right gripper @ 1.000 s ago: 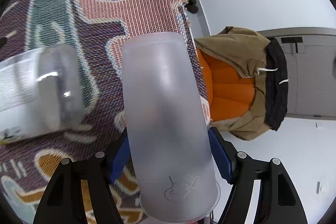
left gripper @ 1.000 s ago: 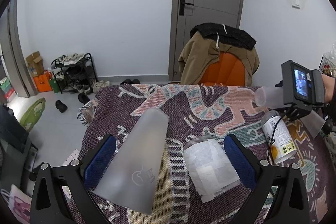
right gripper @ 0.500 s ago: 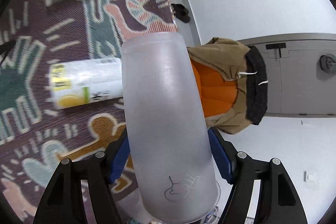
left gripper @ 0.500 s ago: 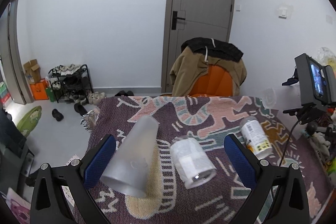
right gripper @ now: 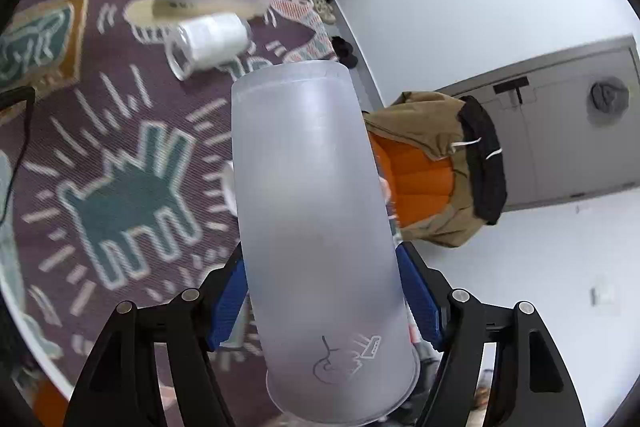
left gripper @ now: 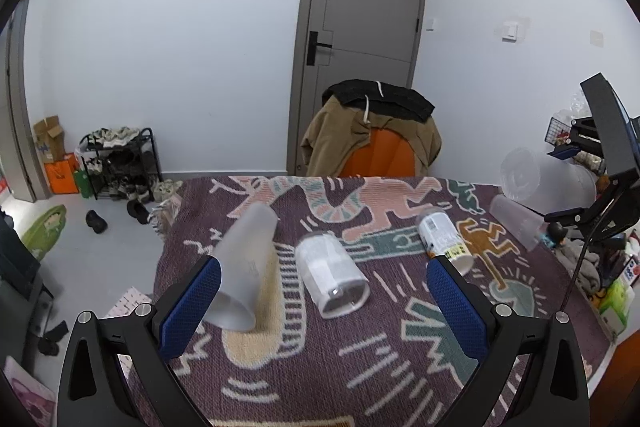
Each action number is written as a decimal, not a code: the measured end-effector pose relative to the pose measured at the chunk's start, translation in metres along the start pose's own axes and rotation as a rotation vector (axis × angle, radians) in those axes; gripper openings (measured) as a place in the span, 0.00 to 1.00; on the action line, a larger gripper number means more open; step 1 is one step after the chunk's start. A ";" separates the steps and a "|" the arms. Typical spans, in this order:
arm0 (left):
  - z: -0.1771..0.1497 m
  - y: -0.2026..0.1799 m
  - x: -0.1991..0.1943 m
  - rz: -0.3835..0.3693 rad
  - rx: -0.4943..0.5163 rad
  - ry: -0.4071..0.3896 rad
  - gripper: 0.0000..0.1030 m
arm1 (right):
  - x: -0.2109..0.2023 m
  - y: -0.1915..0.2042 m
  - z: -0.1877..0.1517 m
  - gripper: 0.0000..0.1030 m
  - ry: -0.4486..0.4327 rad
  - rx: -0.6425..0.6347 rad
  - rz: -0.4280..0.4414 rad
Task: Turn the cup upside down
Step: 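Lift the frosted cup with the right gripper and rotate it, then pass the frosted cup into the left gripper from the right gripper, then turn the frosted cup rim-down with the left gripper and lower it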
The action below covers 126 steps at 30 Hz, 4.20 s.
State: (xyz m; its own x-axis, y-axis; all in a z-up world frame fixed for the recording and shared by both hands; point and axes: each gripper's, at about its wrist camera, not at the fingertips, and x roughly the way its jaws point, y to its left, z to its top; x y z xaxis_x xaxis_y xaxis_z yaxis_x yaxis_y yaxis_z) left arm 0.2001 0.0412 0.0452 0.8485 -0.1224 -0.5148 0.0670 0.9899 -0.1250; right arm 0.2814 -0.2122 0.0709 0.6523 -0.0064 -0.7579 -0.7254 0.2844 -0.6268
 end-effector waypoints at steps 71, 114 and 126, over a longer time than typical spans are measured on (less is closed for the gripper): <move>-0.094 0.049 -0.010 -0.048 -0.218 0.194 1.00 | 0.004 0.128 -0.082 1.00 0.047 1.102 0.694; -0.074 -0.064 0.084 -0.130 -0.167 0.692 0.85 | -0.016 0.209 -0.214 1.00 -0.441 1.342 0.185; -0.094 -0.075 0.118 -0.083 -0.230 0.861 0.77 | -0.008 0.212 -0.216 1.00 -0.435 1.357 0.219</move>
State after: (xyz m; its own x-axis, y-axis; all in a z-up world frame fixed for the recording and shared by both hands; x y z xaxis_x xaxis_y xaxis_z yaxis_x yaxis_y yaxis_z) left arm 0.2457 -0.0543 -0.0856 0.1518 -0.2961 -0.9430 -0.0751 0.9478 -0.3098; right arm 0.0746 -0.3590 -0.0953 0.7506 0.3728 -0.5455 -0.2142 0.9183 0.3329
